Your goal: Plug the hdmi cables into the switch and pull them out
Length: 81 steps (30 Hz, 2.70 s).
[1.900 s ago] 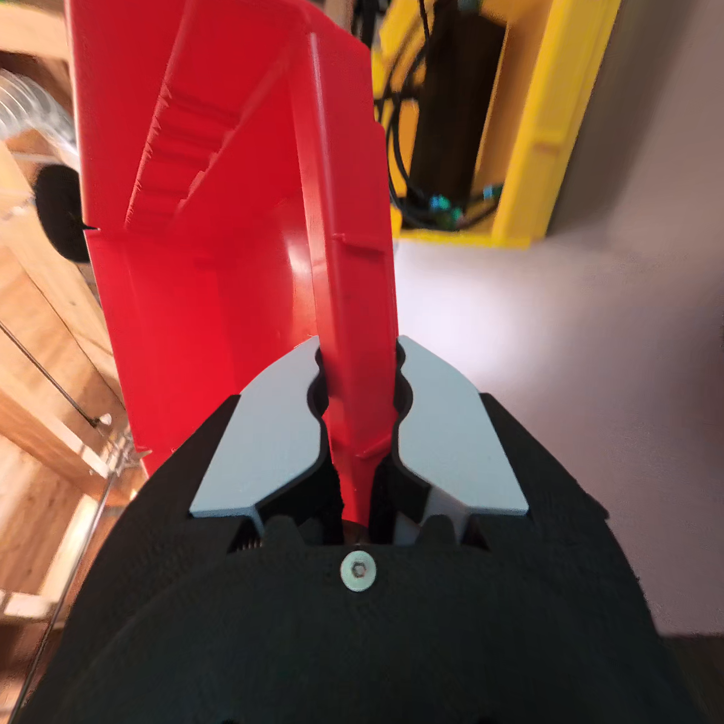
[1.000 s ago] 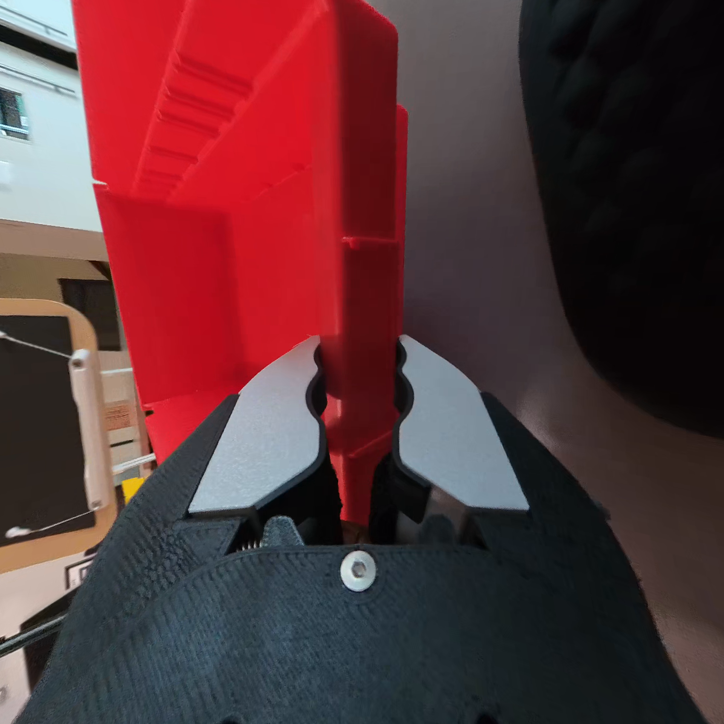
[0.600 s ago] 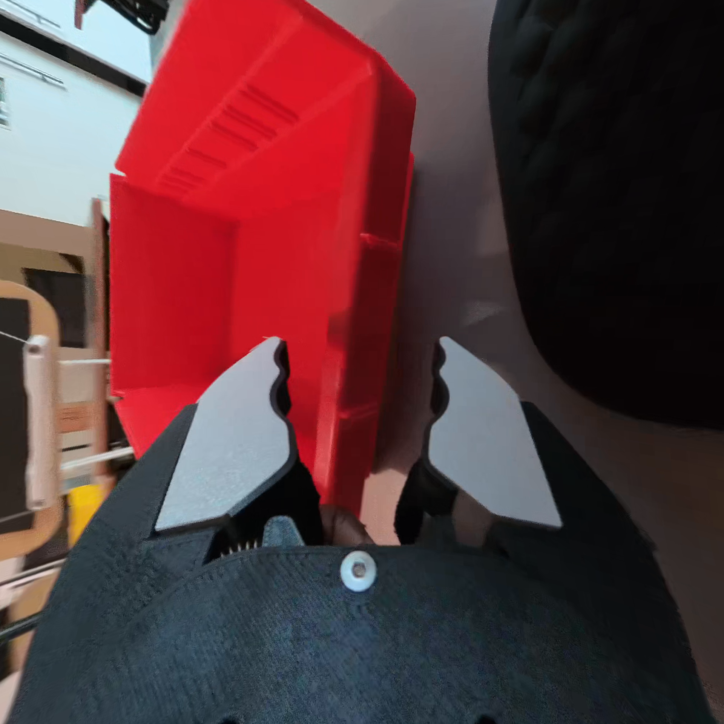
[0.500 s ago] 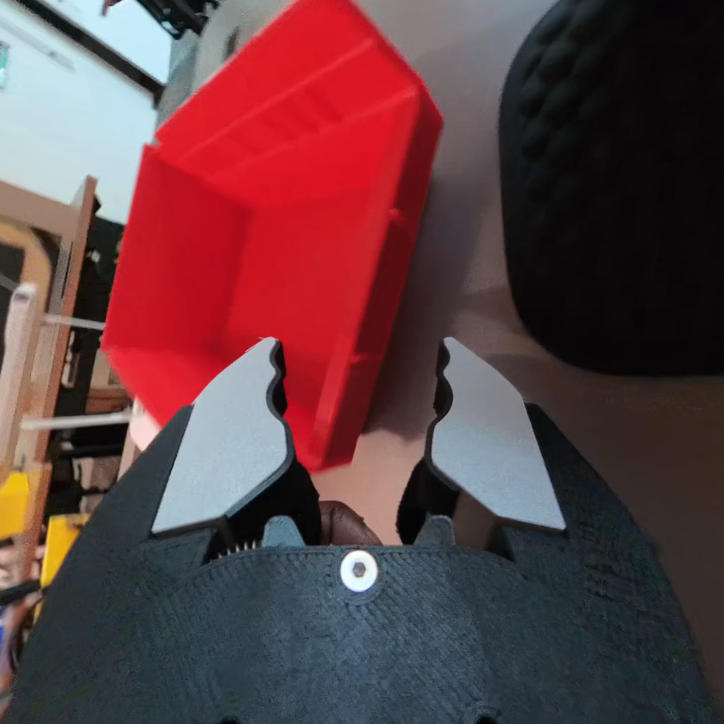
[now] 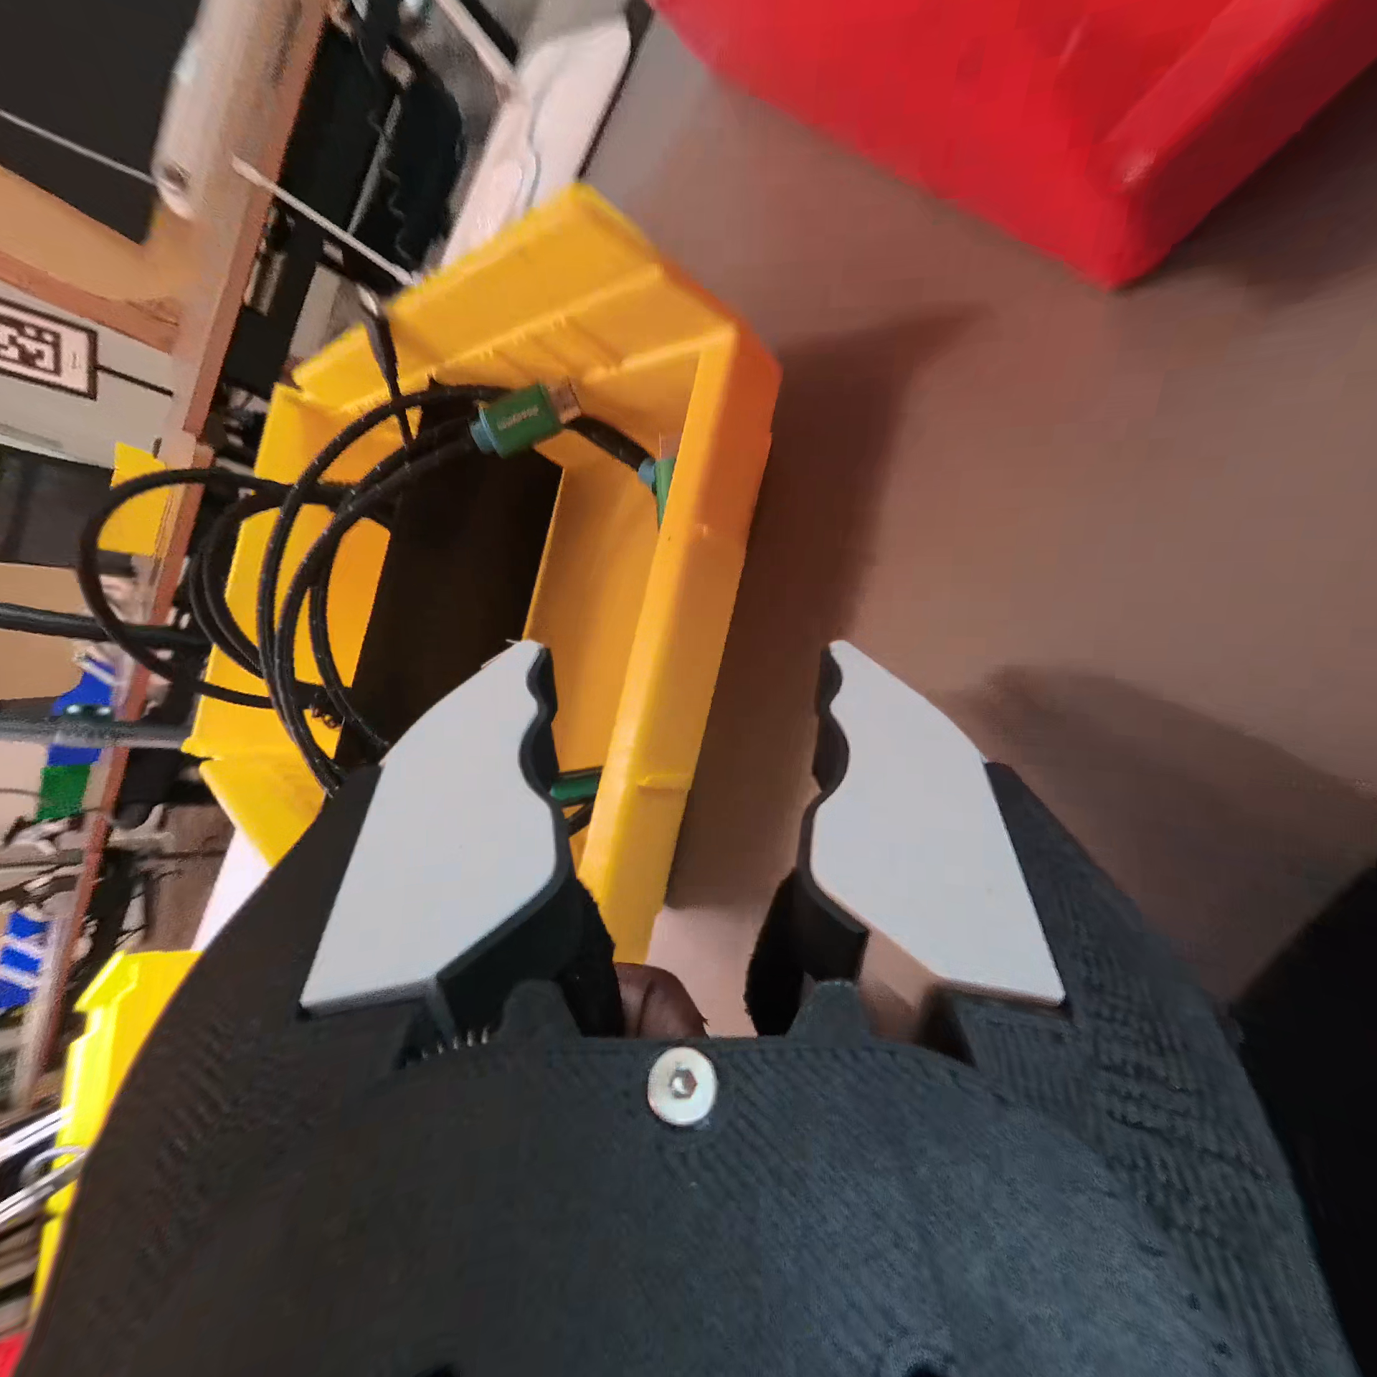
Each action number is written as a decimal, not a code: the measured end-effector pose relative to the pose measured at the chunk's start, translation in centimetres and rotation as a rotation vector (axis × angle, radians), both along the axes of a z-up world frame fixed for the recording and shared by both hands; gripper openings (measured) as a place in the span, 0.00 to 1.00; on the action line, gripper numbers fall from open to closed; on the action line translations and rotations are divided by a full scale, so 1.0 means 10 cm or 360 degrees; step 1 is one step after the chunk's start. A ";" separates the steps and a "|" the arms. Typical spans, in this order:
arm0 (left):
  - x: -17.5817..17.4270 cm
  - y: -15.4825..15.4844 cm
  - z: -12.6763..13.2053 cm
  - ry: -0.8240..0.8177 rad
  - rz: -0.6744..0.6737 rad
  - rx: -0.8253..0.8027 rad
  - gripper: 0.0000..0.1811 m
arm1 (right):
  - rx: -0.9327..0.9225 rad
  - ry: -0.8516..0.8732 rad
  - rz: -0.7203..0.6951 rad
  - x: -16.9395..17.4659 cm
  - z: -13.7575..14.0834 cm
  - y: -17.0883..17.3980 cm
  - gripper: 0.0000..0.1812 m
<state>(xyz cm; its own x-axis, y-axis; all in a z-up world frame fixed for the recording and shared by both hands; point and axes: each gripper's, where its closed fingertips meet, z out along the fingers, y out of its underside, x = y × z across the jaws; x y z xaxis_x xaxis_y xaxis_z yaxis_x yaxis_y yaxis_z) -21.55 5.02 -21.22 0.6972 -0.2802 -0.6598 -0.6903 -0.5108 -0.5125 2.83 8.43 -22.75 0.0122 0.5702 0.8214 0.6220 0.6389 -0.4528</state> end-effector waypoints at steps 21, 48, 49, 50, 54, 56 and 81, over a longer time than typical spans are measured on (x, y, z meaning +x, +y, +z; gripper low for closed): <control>-1.02 -0.76 -0.39 0.0306 0.0312 -0.0211 0.20 | -0.0071 -0.0319 -0.0618 1.08 -0.17 1.11 0.21; -1.11 -2.54 -0.12 -0.0201 0.0231 0.0029 0.33 | -0.0691 -0.0025 -0.0329 2.40 0.21 0.66 0.31; -1.09 -2.51 -0.01 -0.0247 0.0270 0.0087 0.36 | -0.0782 0.0150 -0.0183 2.27 0.42 0.52 0.33; -1.06 -2.46 0.12 -0.0291 0.0284 0.0158 0.39 | -0.0858 0.0338 0.0022 2.11 0.67 0.33 0.32; -0.95 -2.26 0.66 -0.0380 0.0268 0.0427 0.39 | -0.0915 0.0964 0.0830 1.69 1.50 -0.40 0.30; -1.05 -2.09 0.92 -0.0303 0.0328 0.0538 0.39 | -0.0937 0.1209 0.1050 1.54 1.65 -0.55 0.30; -2.74 -0.83 0.74 0.0583 0.0559 -0.0552 0.05 | -0.1491 0.1324 0.1184 0.82 1.09 -0.57 0.25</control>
<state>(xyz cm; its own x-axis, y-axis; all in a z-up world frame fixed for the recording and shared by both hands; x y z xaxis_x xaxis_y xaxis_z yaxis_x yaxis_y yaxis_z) -48.97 -3.31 -13.78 0.5321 -0.3162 -0.7854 -0.5502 -0.8342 -0.0368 11.06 2.70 -11.83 -0.2424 0.9686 0.0555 -0.3585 -0.0363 -0.9328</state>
